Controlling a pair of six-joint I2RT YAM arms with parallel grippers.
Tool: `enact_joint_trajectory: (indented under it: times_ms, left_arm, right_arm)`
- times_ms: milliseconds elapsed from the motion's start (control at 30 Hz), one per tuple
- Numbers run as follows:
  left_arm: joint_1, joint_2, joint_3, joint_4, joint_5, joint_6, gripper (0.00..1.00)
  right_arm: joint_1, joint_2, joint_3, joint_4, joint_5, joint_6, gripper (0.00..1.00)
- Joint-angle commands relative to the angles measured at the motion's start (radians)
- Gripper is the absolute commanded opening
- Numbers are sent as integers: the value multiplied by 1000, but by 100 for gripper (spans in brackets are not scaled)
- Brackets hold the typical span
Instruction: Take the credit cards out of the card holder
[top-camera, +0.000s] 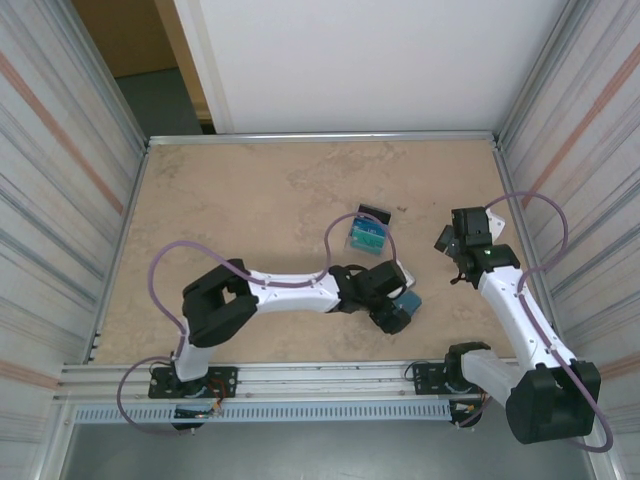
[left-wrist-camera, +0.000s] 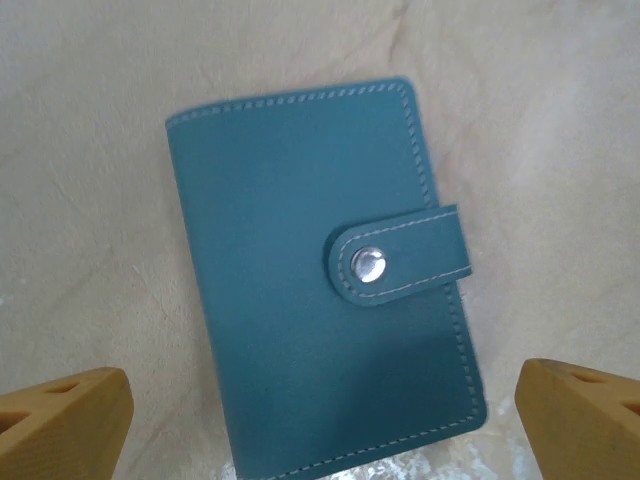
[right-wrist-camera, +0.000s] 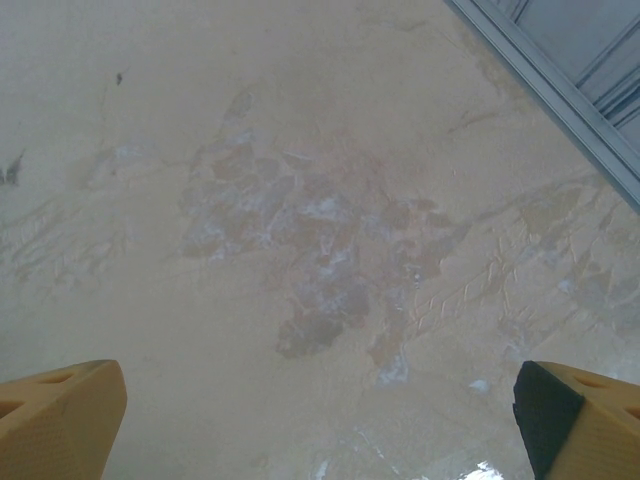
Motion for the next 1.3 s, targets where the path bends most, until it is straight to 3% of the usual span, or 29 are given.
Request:
enact_joint_trajectory:
  times_ms: [0, 233, 933, 1267]
  left_arm:
    - [2, 20, 59, -60, -11, 5, 99]
    - [-14, 69, 122, -114, -35, 46, 99]
    - [-34, 218, 257, -245, -173, 97, 99]
    - [-33, 176, 215, -239, -182, 84, 78]
  right_arm:
    - [-25, -20, 16, -30, 20, 23, 99]
    - [-83, -19, -5, -17, -43, 26, 99]
    - [-111, -41, -5, -10, -88, 17, 99]
    - [-115, -44, -5, -8, -118, 23, 99]
